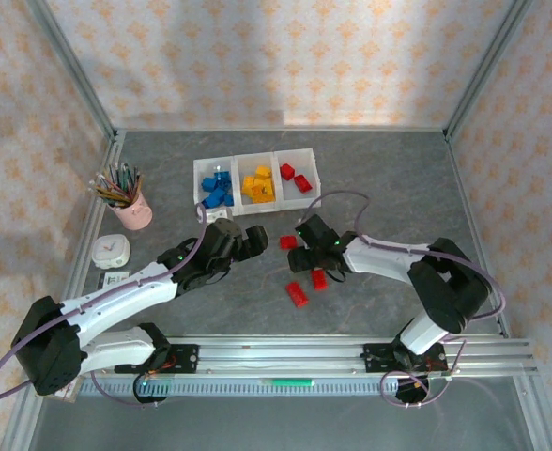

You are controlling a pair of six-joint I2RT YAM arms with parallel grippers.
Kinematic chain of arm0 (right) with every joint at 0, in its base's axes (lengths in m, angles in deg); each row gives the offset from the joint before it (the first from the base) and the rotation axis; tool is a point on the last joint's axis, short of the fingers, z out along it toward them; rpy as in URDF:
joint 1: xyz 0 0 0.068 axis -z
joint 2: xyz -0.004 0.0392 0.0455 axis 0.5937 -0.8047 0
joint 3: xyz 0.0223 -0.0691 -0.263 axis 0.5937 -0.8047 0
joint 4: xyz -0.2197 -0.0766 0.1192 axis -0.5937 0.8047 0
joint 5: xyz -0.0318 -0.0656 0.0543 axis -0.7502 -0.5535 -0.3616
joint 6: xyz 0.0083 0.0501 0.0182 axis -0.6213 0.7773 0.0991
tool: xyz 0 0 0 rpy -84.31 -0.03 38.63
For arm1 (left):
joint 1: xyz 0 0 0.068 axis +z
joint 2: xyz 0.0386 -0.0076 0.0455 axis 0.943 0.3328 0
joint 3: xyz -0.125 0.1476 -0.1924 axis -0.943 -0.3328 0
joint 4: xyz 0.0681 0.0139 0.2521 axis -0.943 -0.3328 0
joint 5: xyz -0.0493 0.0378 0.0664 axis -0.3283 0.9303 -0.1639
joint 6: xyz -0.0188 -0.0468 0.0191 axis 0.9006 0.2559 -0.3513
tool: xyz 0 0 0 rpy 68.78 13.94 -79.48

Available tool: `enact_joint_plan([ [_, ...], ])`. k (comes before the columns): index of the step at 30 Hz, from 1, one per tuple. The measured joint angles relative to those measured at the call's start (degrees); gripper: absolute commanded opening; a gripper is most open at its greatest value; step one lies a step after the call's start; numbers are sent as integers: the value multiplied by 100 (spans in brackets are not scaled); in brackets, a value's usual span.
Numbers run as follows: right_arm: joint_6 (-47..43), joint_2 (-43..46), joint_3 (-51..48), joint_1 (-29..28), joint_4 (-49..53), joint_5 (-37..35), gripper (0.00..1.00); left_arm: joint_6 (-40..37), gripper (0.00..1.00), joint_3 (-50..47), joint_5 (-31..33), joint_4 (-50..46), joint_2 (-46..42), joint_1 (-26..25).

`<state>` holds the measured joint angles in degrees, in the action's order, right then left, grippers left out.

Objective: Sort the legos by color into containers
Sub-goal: Pick up the lego from the center of the table, then place the lego in the container.

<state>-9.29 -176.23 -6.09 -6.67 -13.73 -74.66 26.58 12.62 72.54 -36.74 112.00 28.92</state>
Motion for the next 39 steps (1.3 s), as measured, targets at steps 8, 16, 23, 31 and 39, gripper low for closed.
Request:
enact_joint_plan([
  [8, -142, -420, 267, 0, -74, -238, 37, 2, 99, -74, -2, 2, 0, 0],
  [16, -188, -466, 490, 0, -35, -391, 25, -4, 99, -74, -2, 2, 0, 0],
  [23, -162, -76, 964, 273, 256, -385, 26, -57, 99, 101, -7, 4, 66, 0],
  [31, -79, -428, 2184, 1086, 249, -498, 26, -70, 99, 675, 4, 166, 428, 44],
  [39, -26, -2098, 3906, 1335, 245, -802, 28, -68, 99, 922, 208, 264, 684, 192],
])
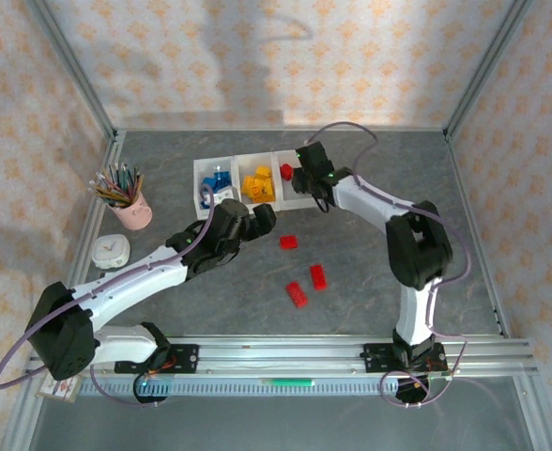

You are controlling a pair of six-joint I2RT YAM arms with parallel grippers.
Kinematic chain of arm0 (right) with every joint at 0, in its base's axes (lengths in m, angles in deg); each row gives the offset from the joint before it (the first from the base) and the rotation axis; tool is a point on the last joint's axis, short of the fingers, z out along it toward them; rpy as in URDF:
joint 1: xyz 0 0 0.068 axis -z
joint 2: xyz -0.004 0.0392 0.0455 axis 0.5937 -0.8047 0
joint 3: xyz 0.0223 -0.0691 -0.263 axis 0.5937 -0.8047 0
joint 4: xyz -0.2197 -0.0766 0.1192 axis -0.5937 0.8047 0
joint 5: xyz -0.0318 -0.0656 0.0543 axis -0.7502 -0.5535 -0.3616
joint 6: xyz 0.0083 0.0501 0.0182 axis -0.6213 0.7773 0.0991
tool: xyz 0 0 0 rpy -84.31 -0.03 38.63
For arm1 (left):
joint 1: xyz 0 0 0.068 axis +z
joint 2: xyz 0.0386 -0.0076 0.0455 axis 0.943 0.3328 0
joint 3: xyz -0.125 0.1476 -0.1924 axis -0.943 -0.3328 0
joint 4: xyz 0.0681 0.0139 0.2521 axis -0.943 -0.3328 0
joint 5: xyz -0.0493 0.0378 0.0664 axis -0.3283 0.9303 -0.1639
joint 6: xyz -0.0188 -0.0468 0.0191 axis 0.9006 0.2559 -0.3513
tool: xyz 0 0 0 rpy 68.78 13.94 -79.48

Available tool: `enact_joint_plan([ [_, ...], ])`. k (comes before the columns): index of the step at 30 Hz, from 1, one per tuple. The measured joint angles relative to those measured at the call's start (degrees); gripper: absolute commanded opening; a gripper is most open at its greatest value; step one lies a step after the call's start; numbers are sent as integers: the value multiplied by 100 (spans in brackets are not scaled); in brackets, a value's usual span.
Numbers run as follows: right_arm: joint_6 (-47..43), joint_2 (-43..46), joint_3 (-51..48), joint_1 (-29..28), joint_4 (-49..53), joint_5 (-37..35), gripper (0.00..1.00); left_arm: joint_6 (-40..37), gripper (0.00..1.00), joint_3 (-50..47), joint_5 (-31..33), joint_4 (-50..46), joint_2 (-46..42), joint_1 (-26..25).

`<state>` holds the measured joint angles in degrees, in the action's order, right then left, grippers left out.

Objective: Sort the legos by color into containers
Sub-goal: Place the lego in the container, then pick up the lego from the bottom-center of the table.

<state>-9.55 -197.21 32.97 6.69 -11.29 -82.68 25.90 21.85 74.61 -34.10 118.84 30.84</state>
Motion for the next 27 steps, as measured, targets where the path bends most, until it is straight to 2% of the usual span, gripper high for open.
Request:
enact_joint_plan([
  [2, -17, -326, 356, 37, 35, -74, 32, 2, 99, 39, 57, 26, 42, 22],
  [4, -55, -592, 669, 68, 85, -153, 43, 2, 99, 87, 87, 76, 90, 44],
  [9, -114, -828, 1036, 66, 205, -275, 54, 0, 99, 208, 96, 118, 238, 48],
  [14, -127, -763, 1027, 66, 254, -271, 58, -13, 99, 271, 90, 131, 284, 48],
  [17, -92, -380, 562, 66, 238, -205, 61, -46, 99, 286, 52, 131, 282, 48],
  [22, 74, 798, -673, 66, 254, -39, 66, -107, 99, 286, -72, 125, 251, 31],
  [27, 208, 1847, -1705, 52, 299, 90, 67, -153, 99, 260, -81, 55, 87, -203],
])
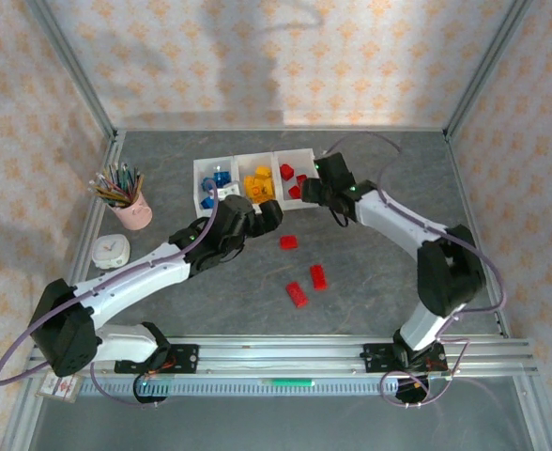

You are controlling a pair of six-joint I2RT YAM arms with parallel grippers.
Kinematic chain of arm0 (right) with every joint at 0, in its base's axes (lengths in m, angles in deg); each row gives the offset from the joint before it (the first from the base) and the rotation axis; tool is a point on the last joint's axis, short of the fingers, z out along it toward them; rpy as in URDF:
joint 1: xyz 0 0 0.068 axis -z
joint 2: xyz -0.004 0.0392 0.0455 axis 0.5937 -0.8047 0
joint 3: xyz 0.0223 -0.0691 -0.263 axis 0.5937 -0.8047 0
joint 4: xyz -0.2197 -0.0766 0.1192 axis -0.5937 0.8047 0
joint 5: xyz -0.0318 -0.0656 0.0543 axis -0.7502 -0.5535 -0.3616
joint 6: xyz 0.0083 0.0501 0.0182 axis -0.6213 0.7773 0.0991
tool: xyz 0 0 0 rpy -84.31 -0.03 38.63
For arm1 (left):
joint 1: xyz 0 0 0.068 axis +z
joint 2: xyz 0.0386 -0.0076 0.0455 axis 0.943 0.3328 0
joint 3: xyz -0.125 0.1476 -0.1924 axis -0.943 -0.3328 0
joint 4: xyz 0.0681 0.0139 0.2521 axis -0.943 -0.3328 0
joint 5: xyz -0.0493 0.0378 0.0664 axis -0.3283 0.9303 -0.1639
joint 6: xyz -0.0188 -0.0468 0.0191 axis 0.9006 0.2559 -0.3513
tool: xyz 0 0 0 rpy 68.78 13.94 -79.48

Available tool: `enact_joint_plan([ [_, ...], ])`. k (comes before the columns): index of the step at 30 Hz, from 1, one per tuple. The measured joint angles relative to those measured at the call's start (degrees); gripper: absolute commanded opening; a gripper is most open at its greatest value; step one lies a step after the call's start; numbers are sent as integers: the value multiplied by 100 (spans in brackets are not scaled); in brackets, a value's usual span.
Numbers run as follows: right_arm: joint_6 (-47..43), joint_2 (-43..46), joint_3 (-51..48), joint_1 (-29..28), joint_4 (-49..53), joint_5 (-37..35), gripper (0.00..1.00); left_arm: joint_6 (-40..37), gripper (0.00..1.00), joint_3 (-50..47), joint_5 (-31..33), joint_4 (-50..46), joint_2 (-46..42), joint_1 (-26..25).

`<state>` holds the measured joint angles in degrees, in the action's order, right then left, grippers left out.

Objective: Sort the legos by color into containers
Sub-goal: Pick up the lego from the bottom-center of the table.

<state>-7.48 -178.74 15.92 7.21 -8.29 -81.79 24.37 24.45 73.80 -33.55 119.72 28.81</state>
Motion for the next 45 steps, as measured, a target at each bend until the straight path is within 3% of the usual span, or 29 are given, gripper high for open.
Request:
enact_joint_plan([
  [5, 125, 785, -1034, -136, 262, -31, 70, -22, 99, -234, 0, -61, -122, -369],
  [11, 446, 1403, -2081, -702, 542, -35, 71, 2, 99, -763, -68, -72, -243, -713],
  [18, 944, 1541, -2597, -1582, 638, -72, 72, 83, 99, -1381, -173, 44, -385, -815],
  [24, 1281, 1534, -2861, -1893, 588, -199, 69, 216, 99, -1615, -168, 129, -588, -815],
  [29, 1373, 1285, -2966, -2081, 479, -225, 60, 299, 99, -1661, -166, 240, -695, -815],
  [39, 1285, 1054, -2966, -2090, 205, -286, 29, 326, 99, -1665, -125, 247, -702, -815],
  [45, 1187, 1067, -2955, -2090, 166, -315, 26, 326, 99, -1663, -122, 245, -719, -813],
])
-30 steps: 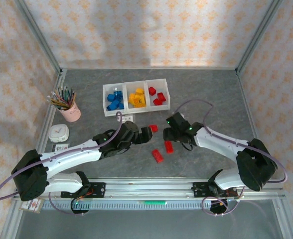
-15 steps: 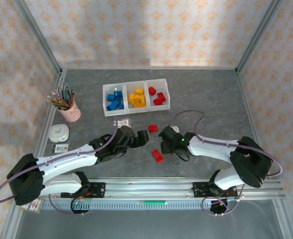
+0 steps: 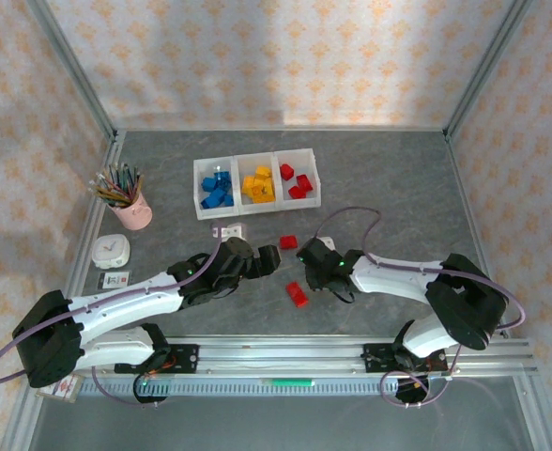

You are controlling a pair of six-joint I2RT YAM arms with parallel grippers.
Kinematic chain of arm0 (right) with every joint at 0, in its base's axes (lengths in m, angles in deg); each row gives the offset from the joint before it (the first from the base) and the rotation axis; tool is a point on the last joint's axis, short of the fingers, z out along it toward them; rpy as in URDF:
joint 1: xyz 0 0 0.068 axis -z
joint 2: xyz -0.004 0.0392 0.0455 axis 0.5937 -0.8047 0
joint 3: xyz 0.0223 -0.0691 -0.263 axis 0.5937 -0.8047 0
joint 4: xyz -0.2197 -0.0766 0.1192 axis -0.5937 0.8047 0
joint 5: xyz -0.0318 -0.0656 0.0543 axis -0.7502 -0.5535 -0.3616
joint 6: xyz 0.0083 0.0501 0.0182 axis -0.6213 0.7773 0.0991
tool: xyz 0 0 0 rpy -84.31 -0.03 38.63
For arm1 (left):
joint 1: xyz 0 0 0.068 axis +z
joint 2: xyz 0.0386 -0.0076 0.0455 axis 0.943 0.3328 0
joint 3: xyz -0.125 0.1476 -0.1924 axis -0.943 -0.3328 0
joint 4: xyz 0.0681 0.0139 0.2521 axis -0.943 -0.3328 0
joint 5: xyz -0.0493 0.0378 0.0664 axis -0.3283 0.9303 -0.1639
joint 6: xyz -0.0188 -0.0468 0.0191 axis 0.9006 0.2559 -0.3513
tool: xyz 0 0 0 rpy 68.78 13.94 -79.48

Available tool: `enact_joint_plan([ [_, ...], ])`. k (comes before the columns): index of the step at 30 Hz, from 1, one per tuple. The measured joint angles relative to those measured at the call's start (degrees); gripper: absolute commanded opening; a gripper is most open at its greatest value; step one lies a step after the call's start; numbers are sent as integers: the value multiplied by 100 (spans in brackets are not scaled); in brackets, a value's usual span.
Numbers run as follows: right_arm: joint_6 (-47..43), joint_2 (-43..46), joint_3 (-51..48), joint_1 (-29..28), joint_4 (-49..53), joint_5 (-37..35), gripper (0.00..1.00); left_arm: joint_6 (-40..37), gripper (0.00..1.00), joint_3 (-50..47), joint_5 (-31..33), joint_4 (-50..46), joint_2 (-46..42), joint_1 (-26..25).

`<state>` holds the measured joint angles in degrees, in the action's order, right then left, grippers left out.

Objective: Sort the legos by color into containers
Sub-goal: Pick up the lego from the bottom-center of the table, then place the lego in the container.

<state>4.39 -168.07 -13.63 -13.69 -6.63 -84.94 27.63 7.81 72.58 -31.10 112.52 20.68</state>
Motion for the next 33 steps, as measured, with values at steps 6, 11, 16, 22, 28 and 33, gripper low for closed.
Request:
enact_joint_plan([
  [6, -197, 136, 483, 271, 157, -4, 27, -17, 99, 103, 181, -122, -15, 0],
  [11, -461, 133, 1270, 863, 72, 35, 29, -70, 99, 470, 310, -173, -11, 37],
  [16, -741, -468, 2302, 1318, -162, 37, 30, -197, 99, 922, 461, -175, 28, 240],
  [22, -990, -1563, 3383, 1821, -466, 35, 32, -282, 99, 1095, 518, -138, 28, 669],
  [28, -1233, -2815, 4518, 2090, -516, -46, 33, -321, 99, 1117, 520, -96, 63, 953],
  [33, -1405, -3624, 5425, 2092, -435, -66, 45, -323, 99, 1143, 511, -42, 219, 994],
])
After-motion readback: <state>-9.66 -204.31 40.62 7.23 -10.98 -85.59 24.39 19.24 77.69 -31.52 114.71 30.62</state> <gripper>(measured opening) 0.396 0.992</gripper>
